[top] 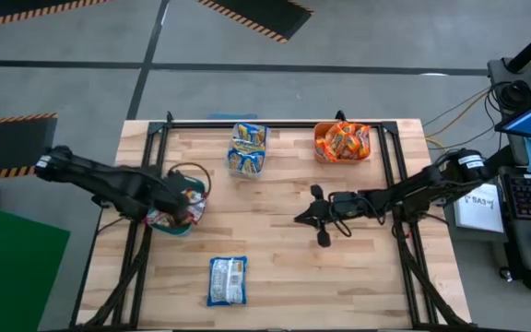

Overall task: Sort Maruchan noodles
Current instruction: Put the red noodle pack into the blue bin

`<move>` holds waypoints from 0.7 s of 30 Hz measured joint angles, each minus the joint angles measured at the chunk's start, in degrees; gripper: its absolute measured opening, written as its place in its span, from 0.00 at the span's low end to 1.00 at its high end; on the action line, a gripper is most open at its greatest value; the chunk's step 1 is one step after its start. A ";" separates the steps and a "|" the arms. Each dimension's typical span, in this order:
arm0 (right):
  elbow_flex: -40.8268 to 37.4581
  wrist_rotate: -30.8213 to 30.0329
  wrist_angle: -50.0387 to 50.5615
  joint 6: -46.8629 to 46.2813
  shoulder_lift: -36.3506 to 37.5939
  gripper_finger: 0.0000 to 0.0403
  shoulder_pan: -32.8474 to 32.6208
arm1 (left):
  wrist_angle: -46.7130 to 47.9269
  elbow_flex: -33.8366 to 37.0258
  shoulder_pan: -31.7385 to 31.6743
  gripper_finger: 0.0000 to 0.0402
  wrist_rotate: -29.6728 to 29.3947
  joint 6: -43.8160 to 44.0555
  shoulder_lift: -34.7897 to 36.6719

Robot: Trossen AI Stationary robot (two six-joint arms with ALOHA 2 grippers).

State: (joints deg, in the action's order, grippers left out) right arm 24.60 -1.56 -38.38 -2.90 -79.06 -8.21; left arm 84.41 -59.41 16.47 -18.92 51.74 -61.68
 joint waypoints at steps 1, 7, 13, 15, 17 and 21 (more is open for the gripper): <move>0.04 0.00 -0.51 -0.02 -0.31 0.04 0.00 | -0.73 1.75 0.00 0.00 0.04 0.07 -0.38; 0.02 0.00 -1.09 -0.10 -1.58 0.04 0.00 | -9.20 9.14 0.00 0.00 5.51 0.15 -3.24; 0.22 -0.02 -1.39 -0.10 -1.97 0.04 -0.01 | -18.70 12.98 0.02 0.00 10.55 -0.74 -5.32; 0.37 -0.02 -1.35 -0.09 -2.06 0.04 0.00 | -19.75 14.59 0.01 0.00 11.44 -0.66 -5.96; 0.39 -0.03 -1.35 -0.09 -2.06 0.04 0.00 | -21.58 16.03 0.01 0.00 12.11 -0.83 -6.38; 0.39 -0.03 -1.36 -0.09 -2.06 0.04 0.00 | -24.33 17.28 0.02 0.00 11.49 -1.63 -7.16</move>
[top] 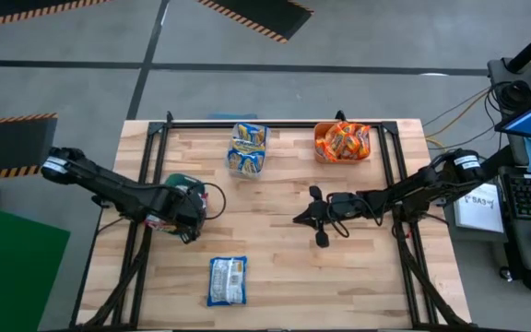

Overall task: Sort Maruchan noodles
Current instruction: Put the red noodle pack into the blue bin

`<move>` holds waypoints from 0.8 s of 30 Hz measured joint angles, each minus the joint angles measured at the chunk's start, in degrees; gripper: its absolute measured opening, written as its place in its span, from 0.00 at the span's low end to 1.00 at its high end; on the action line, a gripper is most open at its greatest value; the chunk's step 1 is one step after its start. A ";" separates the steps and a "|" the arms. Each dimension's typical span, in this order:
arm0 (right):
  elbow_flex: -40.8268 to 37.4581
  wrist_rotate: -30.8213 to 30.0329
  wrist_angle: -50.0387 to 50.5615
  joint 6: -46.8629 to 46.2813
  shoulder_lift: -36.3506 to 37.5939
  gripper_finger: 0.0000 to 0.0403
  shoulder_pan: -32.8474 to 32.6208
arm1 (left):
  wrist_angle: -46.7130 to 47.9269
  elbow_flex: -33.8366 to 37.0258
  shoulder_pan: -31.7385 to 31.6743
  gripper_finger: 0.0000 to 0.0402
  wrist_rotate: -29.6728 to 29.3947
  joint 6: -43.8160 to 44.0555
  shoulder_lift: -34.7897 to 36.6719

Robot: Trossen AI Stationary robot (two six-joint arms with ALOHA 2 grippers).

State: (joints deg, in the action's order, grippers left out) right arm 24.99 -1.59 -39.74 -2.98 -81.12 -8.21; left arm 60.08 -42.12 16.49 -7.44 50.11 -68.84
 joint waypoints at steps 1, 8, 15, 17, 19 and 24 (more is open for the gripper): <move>0.00 -0.01 0.00 0.00 0.00 0.04 -0.02 | 0.05 -0.49 -0.02 0.00 -0.17 -0.17 -0.12; 0.00 -0.06 0.01 -0.02 0.00 0.04 0.00 | 7.77 -9.45 0.46 0.00 -1.56 -2.22 0.30; 0.00 -0.08 0.02 -0.90 0.00 0.04 0.00 | 17.33 -14.44 3.14 0.00 -1.23 -0.17 0.38; 0.00 -0.08 0.02 -0.96 0.00 0.04 -0.01 | 18.00 -14.29 3.91 0.00 -0.57 0.72 0.39; 0.00 -0.08 0.02 -1.46 0.00 0.04 0.00 | 17.68 -13.66 4.47 0.00 -0.57 1.73 0.44; 0.00 -0.06 0.04 -1.81 0.00 0.04 0.00 | 14.51 -9.43 5.03 0.00 -0.57 3.16 0.44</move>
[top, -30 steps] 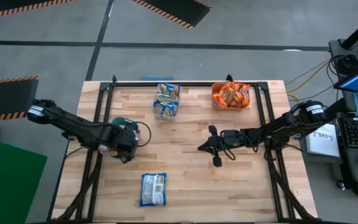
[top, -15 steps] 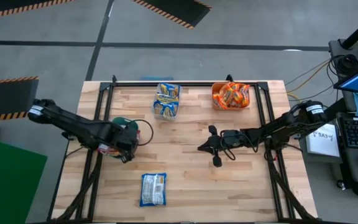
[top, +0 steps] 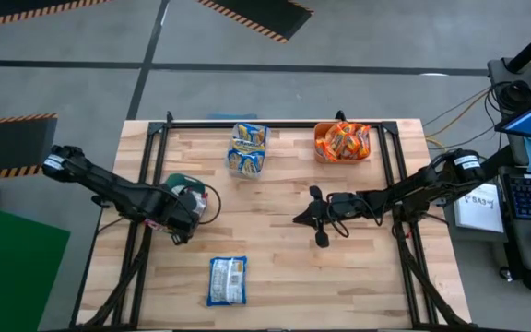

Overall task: Sort Maruchan noodles
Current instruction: Put the red noodle pack into the blue bin, then put the blue noodle pack in the transparent bin

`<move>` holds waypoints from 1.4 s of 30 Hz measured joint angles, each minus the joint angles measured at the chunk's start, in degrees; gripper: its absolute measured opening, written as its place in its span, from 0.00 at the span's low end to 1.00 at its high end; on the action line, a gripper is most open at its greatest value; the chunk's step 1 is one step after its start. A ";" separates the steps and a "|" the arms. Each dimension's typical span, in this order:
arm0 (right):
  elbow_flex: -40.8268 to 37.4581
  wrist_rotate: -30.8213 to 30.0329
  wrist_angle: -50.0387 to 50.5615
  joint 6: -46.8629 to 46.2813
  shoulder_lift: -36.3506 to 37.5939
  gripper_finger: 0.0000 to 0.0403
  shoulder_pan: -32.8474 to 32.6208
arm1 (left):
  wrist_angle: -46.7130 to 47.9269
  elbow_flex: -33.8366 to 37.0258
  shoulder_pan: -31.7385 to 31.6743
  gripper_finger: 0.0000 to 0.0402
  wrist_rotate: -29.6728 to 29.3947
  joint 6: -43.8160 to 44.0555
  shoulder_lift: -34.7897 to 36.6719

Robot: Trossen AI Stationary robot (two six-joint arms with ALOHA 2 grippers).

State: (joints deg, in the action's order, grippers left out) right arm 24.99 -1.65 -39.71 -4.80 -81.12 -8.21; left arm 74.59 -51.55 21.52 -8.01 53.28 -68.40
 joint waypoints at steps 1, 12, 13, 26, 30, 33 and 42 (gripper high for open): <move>0.00 -0.02 0.00 -0.13 0.00 0.04 -0.02 | -0.72 1.00 0.07 0.00 -0.07 0.00 -0.04; 1.56 0.01 1.47 -7.12 0.02 0.04 0.02 | -9.87 -0.12 0.13 0.00 -13.03 -5.26 -0.02; 2.27 0.04 2.55 -8.91 0.06 0.04 0.01 | -12.33 -1.23 0.13 0.00 -15.08 -7.88 -0.02; 14.13 9.68 32.86 -22.80 0.09 0.04 -1.87 | -41.49 -3.87 3.52 0.00 -7.41 -26.94 -3.10; 16.36 10.90 36.60 -24.36 0.09 0.04 -4.15 | -44.43 -3.87 6.17 0.00 -7.09 -26.08 -8.16; 17.30 10.94 36.88 -25.25 0.09 0.04 -5.90 | -46.25 -4.12 8.00 0.00 -5.92 -23.33 -12.70; 18.14 10.59 36.85 -25.22 0.09 0.04 -8.35 | -45.10 -8.98 13.90 0.00 -3.55 -16.40 -25.32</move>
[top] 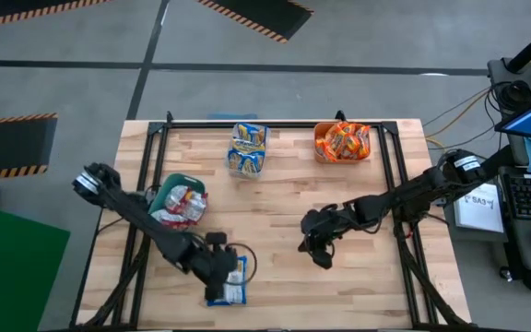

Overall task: Sort Maruchan noodles
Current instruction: Put the blue noodle pack in the transparent bin

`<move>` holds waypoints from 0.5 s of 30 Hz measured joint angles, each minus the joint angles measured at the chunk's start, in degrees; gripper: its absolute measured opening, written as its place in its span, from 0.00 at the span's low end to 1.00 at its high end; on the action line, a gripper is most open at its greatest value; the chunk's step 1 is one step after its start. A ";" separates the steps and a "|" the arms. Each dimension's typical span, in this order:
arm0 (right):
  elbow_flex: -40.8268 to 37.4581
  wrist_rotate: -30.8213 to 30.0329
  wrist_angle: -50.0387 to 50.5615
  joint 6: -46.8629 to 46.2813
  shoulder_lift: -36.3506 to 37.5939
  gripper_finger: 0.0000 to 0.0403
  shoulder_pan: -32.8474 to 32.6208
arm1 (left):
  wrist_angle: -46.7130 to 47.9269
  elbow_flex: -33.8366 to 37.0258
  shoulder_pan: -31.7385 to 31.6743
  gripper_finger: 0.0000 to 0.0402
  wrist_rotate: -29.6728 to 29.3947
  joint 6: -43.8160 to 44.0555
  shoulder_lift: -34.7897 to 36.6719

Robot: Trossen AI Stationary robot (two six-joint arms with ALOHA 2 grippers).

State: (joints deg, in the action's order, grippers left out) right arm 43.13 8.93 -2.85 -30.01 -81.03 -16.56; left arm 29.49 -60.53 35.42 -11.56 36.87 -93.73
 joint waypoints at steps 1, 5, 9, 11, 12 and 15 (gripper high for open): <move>0.00 -0.20 0.00 0.14 0.00 0.04 -0.02 | 0.75 -0.83 0.38 0.00 0.70 0.47 -1.13; -0.02 -3.28 -0.15 1.54 0.00 0.04 -0.06 | 6.72 -4.41 0.68 0.00 0.81 1.80 -5.56; -0.02 -4.12 -0.23 3.15 0.00 0.04 -0.02 | 10.91 -6.99 0.68 0.00 0.86 1.28 -8.92; -0.02 -4.17 -0.25 3.93 0.00 0.04 -0.04 | 11.22 -7.32 0.67 0.00 1.55 0.76 -10.09; -0.02 -4.16 -0.31 4.17 0.00 0.04 -0.04 | 11.17 -7.33 0.66 0.00 1.68 0.66 -10.48; -0.02 -4.46 -0.42 5.27 0.00 0.04 -0.04 | 10.97 -6.64 0.40 0.00 1.71 1.02 -11.94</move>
State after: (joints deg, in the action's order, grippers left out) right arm 43.11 4.47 -3.27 -24.75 -81.03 -16.60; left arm 40.46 -67.17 35.82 -9.85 37.89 -105.67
